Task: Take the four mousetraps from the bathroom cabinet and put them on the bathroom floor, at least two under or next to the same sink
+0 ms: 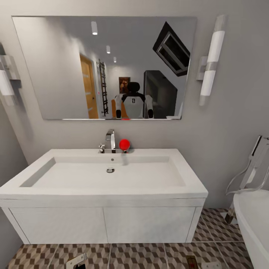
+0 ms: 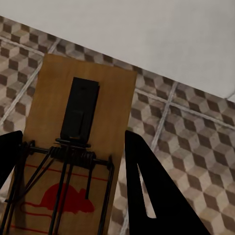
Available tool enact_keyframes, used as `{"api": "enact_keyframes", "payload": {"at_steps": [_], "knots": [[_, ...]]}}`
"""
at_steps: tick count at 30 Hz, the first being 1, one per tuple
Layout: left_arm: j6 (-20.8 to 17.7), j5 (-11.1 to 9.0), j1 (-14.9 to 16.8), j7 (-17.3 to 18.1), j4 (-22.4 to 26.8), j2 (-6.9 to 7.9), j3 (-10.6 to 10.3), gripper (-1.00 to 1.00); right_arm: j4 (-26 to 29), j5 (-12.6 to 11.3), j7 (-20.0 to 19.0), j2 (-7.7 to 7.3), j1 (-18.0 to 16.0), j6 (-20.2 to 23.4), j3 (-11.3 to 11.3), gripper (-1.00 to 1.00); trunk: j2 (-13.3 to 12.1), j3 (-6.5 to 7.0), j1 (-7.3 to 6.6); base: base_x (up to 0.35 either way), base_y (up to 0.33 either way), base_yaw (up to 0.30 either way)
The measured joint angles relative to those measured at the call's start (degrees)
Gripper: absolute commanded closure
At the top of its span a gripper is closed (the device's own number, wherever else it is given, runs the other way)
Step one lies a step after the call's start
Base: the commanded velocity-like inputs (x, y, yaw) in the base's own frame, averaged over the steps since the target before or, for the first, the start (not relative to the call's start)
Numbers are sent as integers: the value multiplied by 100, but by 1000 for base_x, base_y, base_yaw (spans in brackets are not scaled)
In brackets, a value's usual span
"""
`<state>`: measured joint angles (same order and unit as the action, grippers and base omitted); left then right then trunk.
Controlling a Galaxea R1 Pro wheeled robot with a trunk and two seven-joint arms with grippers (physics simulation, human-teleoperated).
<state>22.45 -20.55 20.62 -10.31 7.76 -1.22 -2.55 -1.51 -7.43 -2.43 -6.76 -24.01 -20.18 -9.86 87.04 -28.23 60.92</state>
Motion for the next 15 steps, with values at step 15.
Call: {"api": "enact_keyframes", "payload": {"at_steps": [15], "knots": [[2,4,0,-2,0,0,0,100,0,0,0,0,0,0,0,100,602,-269,330,0,0,0]]}}
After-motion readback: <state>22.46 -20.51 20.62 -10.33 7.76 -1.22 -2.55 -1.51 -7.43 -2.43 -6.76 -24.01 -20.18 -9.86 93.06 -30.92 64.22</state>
